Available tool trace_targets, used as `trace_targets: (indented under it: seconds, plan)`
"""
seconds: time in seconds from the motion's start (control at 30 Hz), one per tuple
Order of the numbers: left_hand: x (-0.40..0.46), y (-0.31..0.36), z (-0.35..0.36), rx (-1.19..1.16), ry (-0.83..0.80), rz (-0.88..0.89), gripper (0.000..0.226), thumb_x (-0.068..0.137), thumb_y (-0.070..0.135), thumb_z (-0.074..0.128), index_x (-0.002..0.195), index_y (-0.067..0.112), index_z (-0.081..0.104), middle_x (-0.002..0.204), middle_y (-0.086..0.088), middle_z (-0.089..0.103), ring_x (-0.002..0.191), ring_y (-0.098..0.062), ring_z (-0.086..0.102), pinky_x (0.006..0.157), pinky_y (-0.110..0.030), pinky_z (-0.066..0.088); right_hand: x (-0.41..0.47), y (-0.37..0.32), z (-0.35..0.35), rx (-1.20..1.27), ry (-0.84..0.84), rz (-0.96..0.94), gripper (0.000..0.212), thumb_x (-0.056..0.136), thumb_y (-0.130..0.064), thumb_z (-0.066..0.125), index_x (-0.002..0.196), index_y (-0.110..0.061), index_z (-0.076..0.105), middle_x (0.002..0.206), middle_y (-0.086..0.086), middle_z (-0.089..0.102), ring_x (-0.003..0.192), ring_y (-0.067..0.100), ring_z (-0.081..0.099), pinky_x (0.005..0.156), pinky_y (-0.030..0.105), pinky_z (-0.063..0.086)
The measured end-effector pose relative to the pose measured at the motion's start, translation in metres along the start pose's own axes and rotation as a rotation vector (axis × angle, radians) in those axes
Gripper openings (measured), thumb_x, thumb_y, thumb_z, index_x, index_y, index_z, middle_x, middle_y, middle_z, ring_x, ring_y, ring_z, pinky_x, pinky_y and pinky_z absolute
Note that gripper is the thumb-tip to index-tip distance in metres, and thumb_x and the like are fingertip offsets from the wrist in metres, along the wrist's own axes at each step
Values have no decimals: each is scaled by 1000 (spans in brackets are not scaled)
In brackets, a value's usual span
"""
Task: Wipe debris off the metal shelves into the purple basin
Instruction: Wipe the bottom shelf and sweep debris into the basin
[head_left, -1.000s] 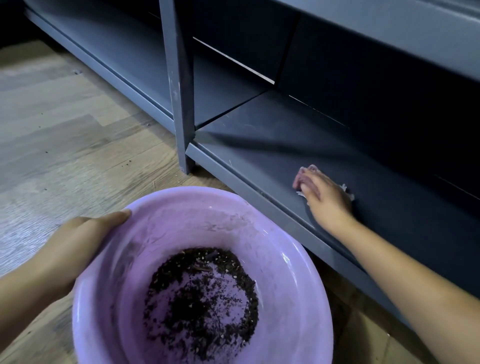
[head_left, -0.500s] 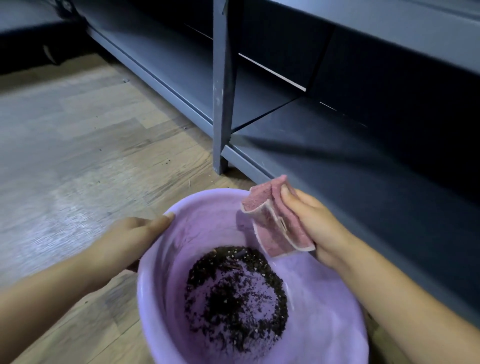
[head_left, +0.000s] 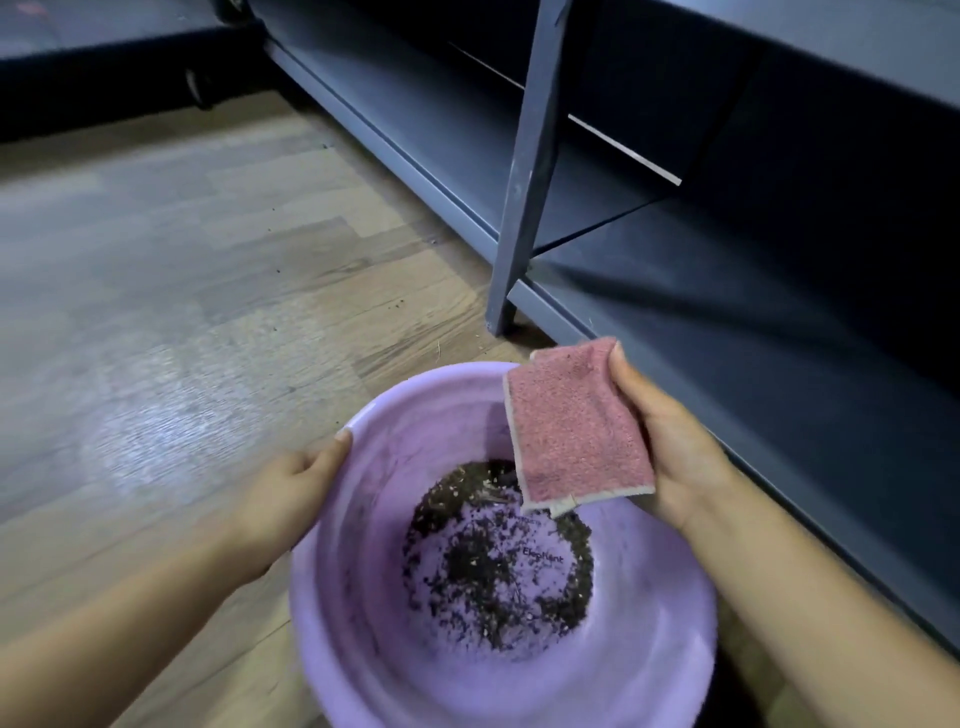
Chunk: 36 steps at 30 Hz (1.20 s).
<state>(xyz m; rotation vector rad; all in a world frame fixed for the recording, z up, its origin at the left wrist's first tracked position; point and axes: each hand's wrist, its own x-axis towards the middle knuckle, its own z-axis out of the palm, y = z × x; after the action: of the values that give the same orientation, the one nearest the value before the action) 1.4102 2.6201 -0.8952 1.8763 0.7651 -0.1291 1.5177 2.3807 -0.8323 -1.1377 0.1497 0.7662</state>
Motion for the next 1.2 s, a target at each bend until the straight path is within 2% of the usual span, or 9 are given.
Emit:
trace_targets:
  seconds: [0.1, 0.2, 0.3, 0.4, 0.53, 0.67, 0.8, 1.03, 1.2]
  plan:
    - [9, -8, 7, 7, 81, -1, 59, 98, 45, 39, 86, -5, 69, 88, -18, 70, 80, -24, 61, 75, -26, 46, 2, 2, 5, 71, 30, 16, 36, 63, -38, 70, 90, -14, 74, 87, 6, 72, 76, 19, 69, 68, 36, 56]
    - [9, 4, 3, 237, 103, 66, 47, 100, 41, 40, 79, 2, 57, 78, -11, 60, 81, -27, 56, 59, -16, 36, 1, 1, 9, 52, 61, 26, 45, 75, -34, 63, 113, -11, 66, 100, 8, 71, 81, 19, 69, 75, 37, 53]
    - [7, 17, -7, 591, 295, 326, 42, 93, 47, 52, 97, 5, 55, 98, -10, 55, 97, -30, 51, 75, -34, 38, -3, -1, 12, 54, 95, -5, 36, 76, -32, 60, 105, -12, 67, 90, 5, 72, 74, 16, 70, 71, 33, 56]
    - [-10, 44, 2, 312, 174, 536, 48, 78, 58, 58, 94, 12, 58, 92, -2, 59, 86, -17, 53, 72, -26, 40, -9, -3, 13, 62, 84, -59, 24, 75, -29, 59, 84, -14, 74, 81, 4, 73, 69, 15, 70, 62, 30, 59]
    - [-34, 78, 38, -337, -372, 157, 49, 68, 45, 68, 109, 17, 63, 103, 4, 69, 89, -4, 64, 81, -15, 50, -16, 3, 12, 83, 7, -50, 27, 78, -30, 57, 87, -13, 75, 90, 9, 72, 77, 20, 70, 72, 36, 55]
    - [-34, 74, 55, -562, -491, 64, 32, 78, 21, 65, 109, 10, 66, 90, 1, 74, 77, -10, 69, 64, -17, 53, -20, 15, 6, -145, 25, -118, 33, 78, -29, 59, 104, -10, 67, 93, 7, 72, 82, 16, 67, 76, 30, 56]
    - [-34, 68, 54, -520, -438, 55, 26, 86, 6, 63, 111, -1, 64, 73, -1, 70, 57, -7, 64, 49, -15, 47, -30, 14, -8, -471, 117, -172, 36, 73, -37, 65, 100, -13, 65, 84, -1, 71, 78, 10, 66, 79, 27, 53]
    - [-28, 54, 54, -396, -458, 87, 37, 77, 19, 68, 106, -3, 61, 90, -16, 71, 80, -21, 63, 66, -24, 52, -39, 10, -15, -693, 100, -68, 13, 87, -20, 64, 97, -12, 63, 71, 0, 65, 60, 9, 61, 61, 22, 53]
    - [-21, 36, 52, -121, -544, 52, 20, 87, 6, 65, 72, 12, 54, 50, 11, 53, 43, 1, 46, 42, -10, 34, -32, 35, -22, -776, 88, 104, 11, 86, -4, 65, 79, -11, 58, 59, 2, 62, 54, 10, 59, 61, 23, 52]
